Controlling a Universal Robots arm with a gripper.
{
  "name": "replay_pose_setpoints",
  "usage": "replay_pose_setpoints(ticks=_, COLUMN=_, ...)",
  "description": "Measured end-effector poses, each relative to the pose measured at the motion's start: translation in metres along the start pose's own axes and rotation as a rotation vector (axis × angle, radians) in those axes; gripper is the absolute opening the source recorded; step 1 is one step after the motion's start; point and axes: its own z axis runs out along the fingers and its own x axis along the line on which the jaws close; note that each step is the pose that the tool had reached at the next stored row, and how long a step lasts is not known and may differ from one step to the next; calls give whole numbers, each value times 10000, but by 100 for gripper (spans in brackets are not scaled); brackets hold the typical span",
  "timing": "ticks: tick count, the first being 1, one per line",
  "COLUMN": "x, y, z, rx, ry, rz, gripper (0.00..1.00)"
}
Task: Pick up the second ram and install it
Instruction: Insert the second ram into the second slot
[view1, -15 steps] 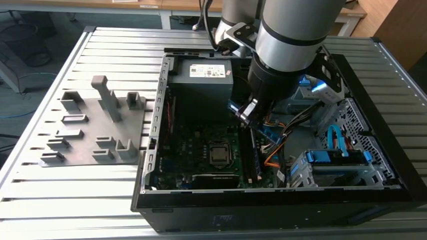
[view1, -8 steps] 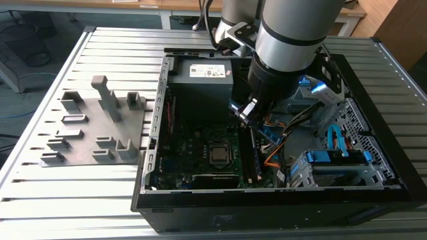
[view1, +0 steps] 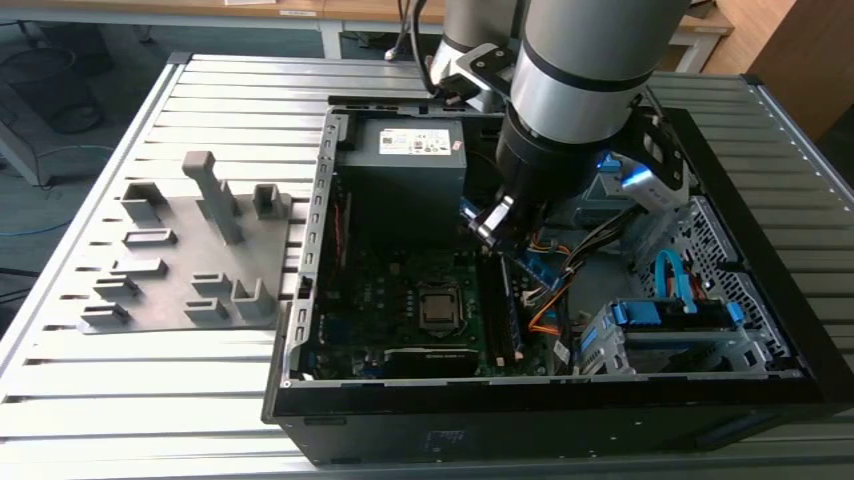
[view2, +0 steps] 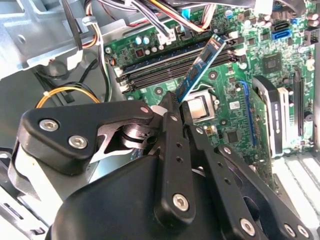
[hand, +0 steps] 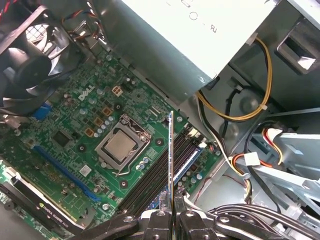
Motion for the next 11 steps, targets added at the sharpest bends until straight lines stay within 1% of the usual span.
replay_pose_setpoints(ticks=11, x=0, y=0, z=1, rx=36, ry=-25, rz=439, gripper=14)
